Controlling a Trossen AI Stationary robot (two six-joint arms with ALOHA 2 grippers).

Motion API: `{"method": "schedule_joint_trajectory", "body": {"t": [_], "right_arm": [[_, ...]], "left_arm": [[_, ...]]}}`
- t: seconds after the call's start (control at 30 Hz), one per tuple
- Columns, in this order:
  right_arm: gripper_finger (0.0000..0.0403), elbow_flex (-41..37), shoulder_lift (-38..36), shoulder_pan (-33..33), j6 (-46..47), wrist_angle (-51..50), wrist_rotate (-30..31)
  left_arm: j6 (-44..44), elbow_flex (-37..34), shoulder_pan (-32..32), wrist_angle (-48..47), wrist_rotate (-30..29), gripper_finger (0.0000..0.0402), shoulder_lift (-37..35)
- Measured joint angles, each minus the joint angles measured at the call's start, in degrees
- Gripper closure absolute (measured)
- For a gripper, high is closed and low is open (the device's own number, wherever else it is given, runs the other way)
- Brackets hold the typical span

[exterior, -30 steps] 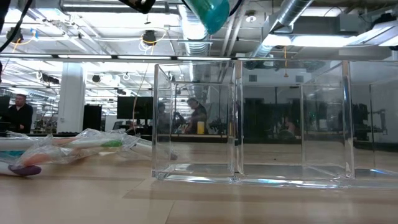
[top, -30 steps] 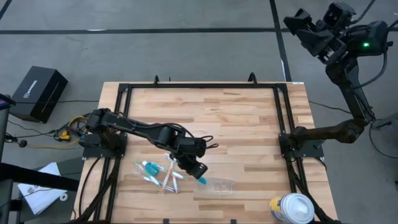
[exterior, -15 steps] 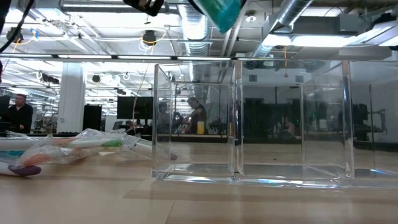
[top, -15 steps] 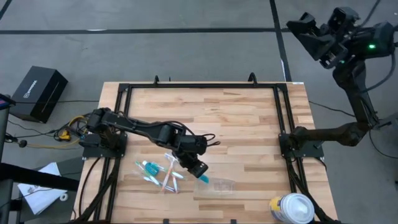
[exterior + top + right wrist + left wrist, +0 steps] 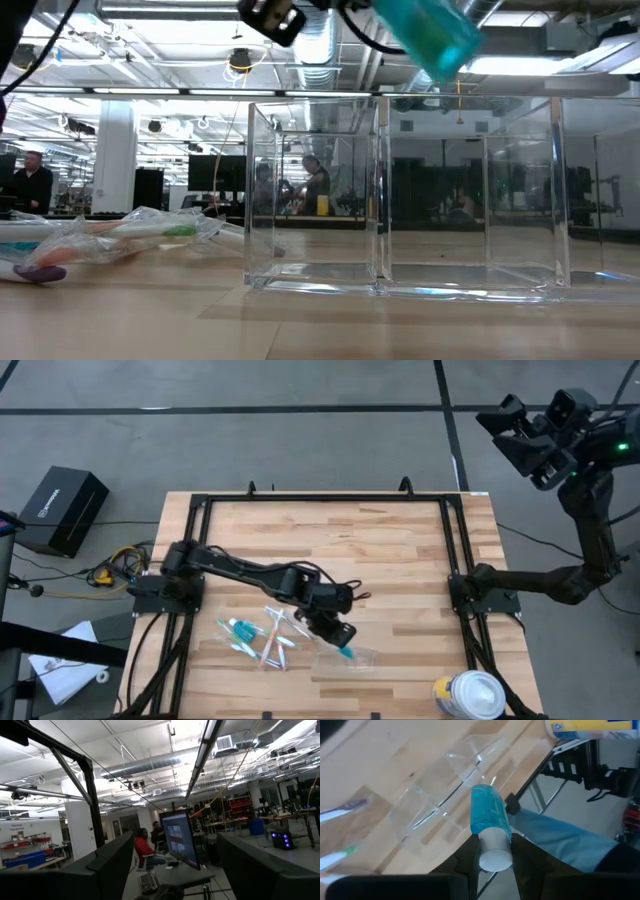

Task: Pick & Place toothbrushing station
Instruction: Put the blue mouthwash into the transparent organizer

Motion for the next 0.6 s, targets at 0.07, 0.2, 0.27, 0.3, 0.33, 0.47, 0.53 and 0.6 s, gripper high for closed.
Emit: {"method": "schedule_joint_trajectory", "body": {"t": [0.07,0.2,0.27,0.3,0.33,0.47,0.53,0.6], "right_arm": [[0.0129,0.0,-0.41,0.0,0.02,-0.33,-0.07],[0.0129,0.0,-1.26,0.0,0.07,-1.35,-1.28],[0.0129,0.0,-1.58,0.0,0.08,-1.57,-1.72],[0.0129,0.0,-1.71,0.0,0.15,-1.58,-2.21],[0.0129,0.0,-1.8,0.0,0.13,-1.67,-2.38],[0.0129,0.0,-2.43,0.0,0.07,-2.49,-2.55],[0.0129,0.0,-2.87,0.0,0.06,-2.67,-2.62],[0.0129,0.0,-3.09,0.0,0.02,-2.66,-2.62]], "left_arm": [[0.02,1.93,-0.02,-0.89,0.02,0.0322,1.91],[-0.21,3.42,-0.02,-2.68,0.39,0.0322,4.22],[-0.26,3.7,0.0,-4.75,0.8,0.0322,4.46],[-0.27,3.81,0.0,-5.46,0.81,0.0322,4.44],[-0.26,3.83,0.0,-6.15,0.9,0.0322,4.35],[-0.4,3.81,0.0,-7.65,1.03,0.0322,4.35],[-0.56,3.83,0.0,-7.5,1.01,0.0322,4.35],[-0.85,3.81,0.0,-7.77,0.83,0.0322,4.35]]}}
